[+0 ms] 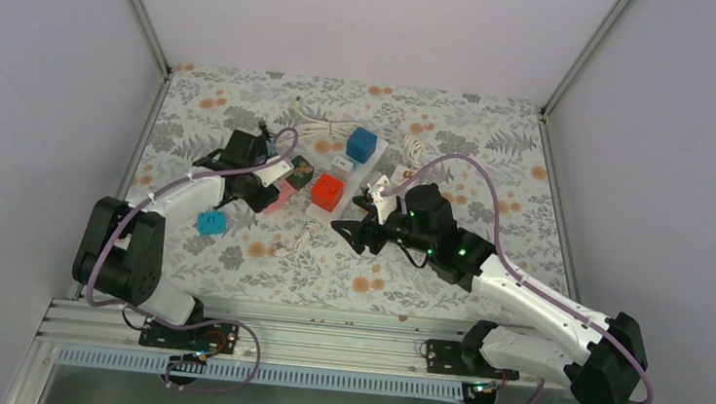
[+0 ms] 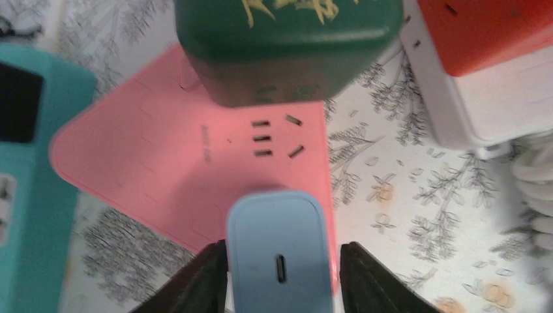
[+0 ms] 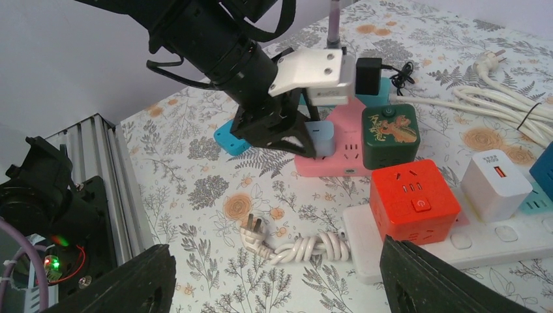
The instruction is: Insert the plug
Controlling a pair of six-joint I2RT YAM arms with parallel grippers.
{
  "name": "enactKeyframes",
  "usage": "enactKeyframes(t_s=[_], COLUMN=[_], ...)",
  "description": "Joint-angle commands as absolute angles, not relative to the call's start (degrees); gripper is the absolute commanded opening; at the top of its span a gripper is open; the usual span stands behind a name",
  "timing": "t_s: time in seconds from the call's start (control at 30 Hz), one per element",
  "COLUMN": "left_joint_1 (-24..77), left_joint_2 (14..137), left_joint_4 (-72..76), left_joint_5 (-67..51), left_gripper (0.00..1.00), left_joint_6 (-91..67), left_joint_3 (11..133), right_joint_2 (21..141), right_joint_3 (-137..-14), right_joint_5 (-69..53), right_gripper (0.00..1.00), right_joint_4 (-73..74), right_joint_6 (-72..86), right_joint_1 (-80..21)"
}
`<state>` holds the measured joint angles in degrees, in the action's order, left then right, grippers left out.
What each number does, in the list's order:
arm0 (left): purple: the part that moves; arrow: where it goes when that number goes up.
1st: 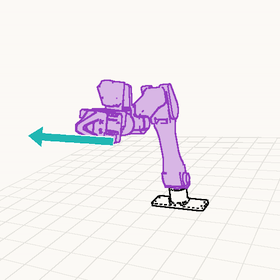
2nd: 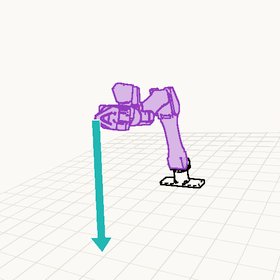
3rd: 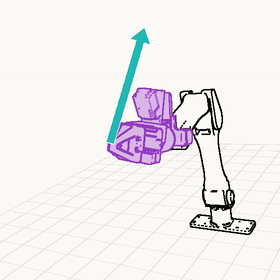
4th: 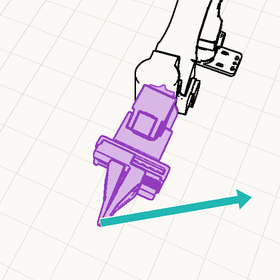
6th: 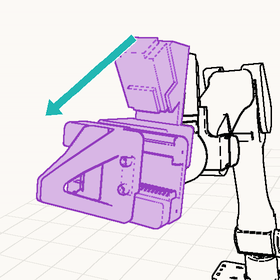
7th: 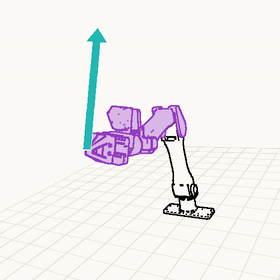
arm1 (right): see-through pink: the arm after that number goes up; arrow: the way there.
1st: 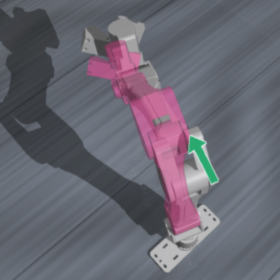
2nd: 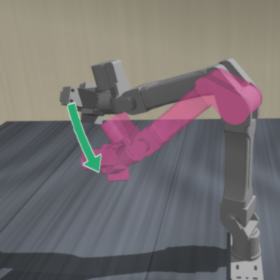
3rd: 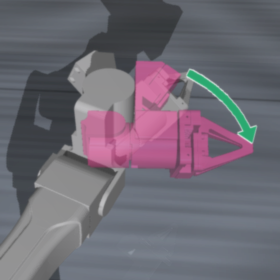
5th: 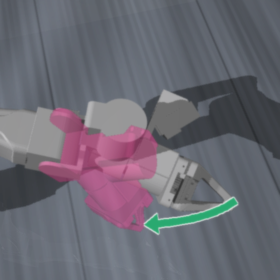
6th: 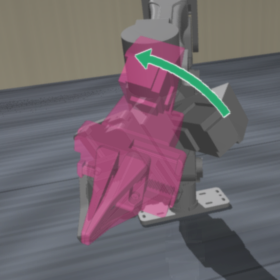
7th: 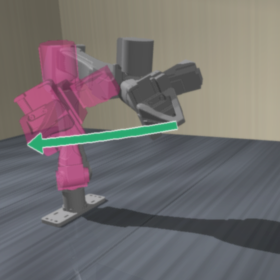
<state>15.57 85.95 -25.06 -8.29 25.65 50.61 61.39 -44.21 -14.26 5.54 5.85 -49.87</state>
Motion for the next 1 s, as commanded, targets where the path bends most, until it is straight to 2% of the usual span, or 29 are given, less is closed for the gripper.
enactKeyframes(t_s=[0.0, 0.03, 0.07, 0.2, 0.43, 0.57, 0.63, 0.73, 0.9, 0.97], left_joint_1=[16.1, 16.0, 15.8, 14.6, 10.2, 8.4, 6.1, 1.0, -0.9, -2.2], left_joint_2=[83.2, 82.0, 80.3, 73.7, 61.9, 57.3, 57.3, 59.0, 56.6, 55.3], left_joint_4=[-32.5, -32.5, -31.9, -30.1, -22.7, -21.5, -29.1, -41.0, -41.2, -37.8], left_joint_5=[-10.4, -10.5, -10.4, -10.7, 0.5, 14.3, 22.4, 19.0, 12.5, 6.6], left_gripper=[0.63, 0.95, 0.99, 1.0, 1.0, 1.0, 1.0, 1.0, 1.0, 1.0], left_joint_6=[25.5, 25.9, 25.8, 25.2, 13.7, -2.8, -17.5, -27.9, -35.2, -37.0], left_joint_3=[52.7, 53.5, 54.2, 55.6, 52.4, 52.1, 54.6, 57.7, 49.6, 44.7], right_joint_2=[60.9, 61.2, 61.4, 61.4, 60.6, 61.3, 61.8, 62.4, 63.2, 64.4], right_joint_3=[-43.9, -44.2, -44.7, -45.0, -44.5, -44.8, -44.6, -44.3, -43.5, -44.3], right_joint_5=[-12.6, -12.4, -12.0, -11.2, -6.3, -2.0, -0.8, -1.0, 0.1, 0.0], right_gripper=[0.81, 0.81, 0.81, 0.81, 0.85, 0.88, 0.88, 0.88, 0.89, 0.89], right_joint_4=[3.3, 3.3, 3.4, 3.4, 5.2, 6.8, 7.3, 7.2, 5.9, 6.8], right_joint_6=[5.9, 5.8, 5.9, 6.5, 10.7, 15.4, 17.4, 19.0, 20.7, 20.8], right_joint_1=[-50.4, -50.4, -50.4, -50.4, -50.4, -50.4, -50.4, -50.4, -50.4, -50.4])
